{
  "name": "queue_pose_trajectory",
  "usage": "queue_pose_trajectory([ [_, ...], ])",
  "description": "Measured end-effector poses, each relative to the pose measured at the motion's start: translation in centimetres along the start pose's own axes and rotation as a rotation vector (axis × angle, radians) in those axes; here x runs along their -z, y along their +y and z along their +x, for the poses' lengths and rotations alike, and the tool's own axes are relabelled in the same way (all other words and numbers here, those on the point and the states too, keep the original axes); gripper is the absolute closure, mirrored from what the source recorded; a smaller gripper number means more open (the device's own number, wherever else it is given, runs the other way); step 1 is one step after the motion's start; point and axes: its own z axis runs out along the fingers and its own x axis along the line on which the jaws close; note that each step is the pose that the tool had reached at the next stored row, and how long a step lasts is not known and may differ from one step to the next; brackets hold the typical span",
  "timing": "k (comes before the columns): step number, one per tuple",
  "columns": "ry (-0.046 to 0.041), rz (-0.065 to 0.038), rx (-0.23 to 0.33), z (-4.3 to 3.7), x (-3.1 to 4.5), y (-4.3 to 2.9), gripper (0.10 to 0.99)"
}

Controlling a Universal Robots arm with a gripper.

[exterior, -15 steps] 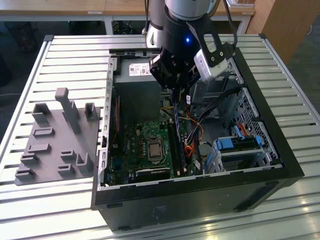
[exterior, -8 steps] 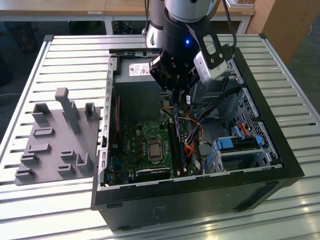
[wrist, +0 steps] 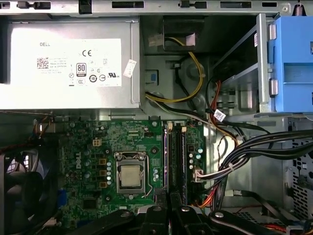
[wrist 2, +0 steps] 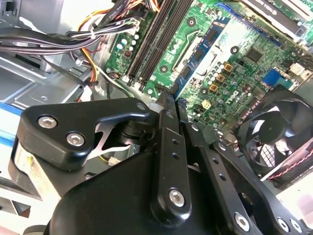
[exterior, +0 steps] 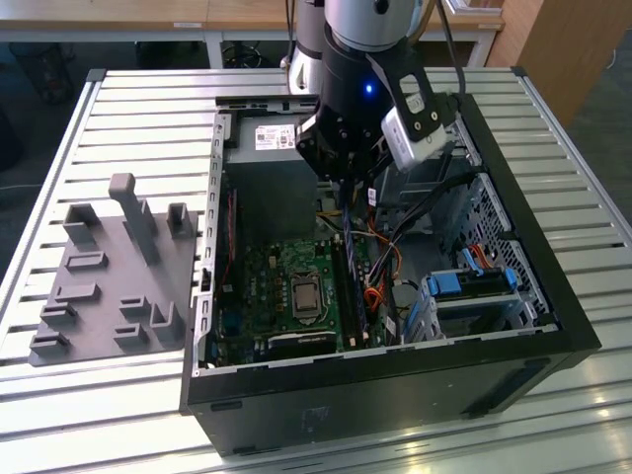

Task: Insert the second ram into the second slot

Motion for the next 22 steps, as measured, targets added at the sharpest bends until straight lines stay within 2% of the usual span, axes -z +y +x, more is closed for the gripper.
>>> queue_pose_trajectory([
  [9, 0.0011, 0.0, 0.0, 0.03, -1.45, -0.05, 0.949],
  [13, 0.0092, 0.0, 0.0, -0.02, -2.05, -0.06, 0.949],
  [22, 0.0109, -0.001, 0.033, -0.01, -2.92, -0.1, 0.949],
])
